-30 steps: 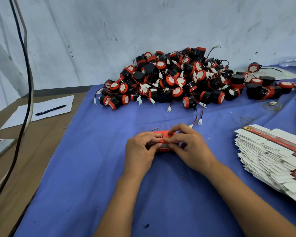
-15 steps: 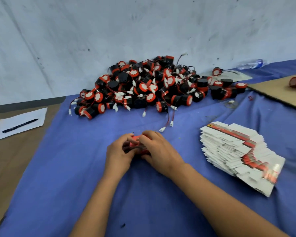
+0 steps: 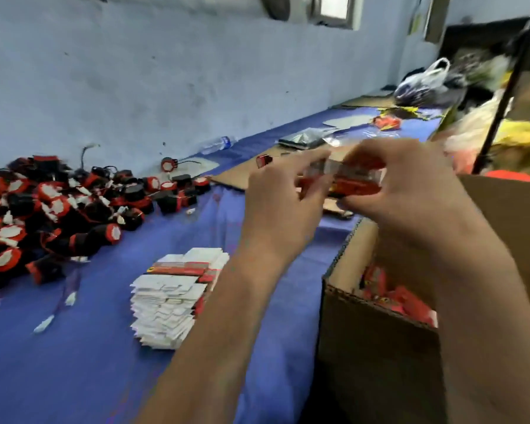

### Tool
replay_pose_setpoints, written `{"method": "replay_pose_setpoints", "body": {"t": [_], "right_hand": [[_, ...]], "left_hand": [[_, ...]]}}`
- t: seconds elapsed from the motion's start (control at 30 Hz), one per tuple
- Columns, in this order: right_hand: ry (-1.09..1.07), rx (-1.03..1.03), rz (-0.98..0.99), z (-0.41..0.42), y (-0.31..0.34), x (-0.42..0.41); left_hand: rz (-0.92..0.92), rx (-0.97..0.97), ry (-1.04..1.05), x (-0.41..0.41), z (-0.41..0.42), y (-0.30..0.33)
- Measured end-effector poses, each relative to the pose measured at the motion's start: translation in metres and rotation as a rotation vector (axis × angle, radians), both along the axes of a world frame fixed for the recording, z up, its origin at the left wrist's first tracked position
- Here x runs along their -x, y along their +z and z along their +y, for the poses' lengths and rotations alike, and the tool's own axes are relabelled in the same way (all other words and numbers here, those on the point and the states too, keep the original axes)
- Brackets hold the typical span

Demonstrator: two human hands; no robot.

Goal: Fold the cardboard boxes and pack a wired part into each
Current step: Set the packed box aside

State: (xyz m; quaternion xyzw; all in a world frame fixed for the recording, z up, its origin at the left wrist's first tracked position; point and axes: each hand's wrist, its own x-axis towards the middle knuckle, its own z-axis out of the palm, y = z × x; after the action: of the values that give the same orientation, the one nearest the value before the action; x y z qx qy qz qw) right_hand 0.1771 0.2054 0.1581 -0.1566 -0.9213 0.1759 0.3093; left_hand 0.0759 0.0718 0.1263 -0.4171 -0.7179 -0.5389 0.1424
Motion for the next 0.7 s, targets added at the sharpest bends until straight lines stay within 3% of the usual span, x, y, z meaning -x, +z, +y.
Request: {"method": "replay_pose_setpoints", "body": {"t": [0.1, 0.2, 0.37, 0.5, 0.7], "right_hand": [[-0.248, 0.078, -0.232, 0.054, -0.004, -0.031], [-0.321, 0.235, -0.410, 0.072, -0.016, -0.039], [-0.245, 0.162, -0.268, 0.045, -0.016, -0.009], [0.012, 0.177, -0.191, -0.022, -0.028, 0.052], [0.388, 0.079, -0.596, -0.119, -0.101, 0.162]], "left_hand": [[0.081, 0.312, -0.163, -0.021, 0.061, -0.002], [0.095, 0.579, -0.183, -0.022, 0.083, -0.017], [-0.049, 0.364, 0.005, 0.008, 0.051, -0.045], [-0.248, 0.262, 0.323, 0.046, -0.015, -0.078], [-0.582, 0.339, 0.948, 0.100, -0.131, -0.132]]}}
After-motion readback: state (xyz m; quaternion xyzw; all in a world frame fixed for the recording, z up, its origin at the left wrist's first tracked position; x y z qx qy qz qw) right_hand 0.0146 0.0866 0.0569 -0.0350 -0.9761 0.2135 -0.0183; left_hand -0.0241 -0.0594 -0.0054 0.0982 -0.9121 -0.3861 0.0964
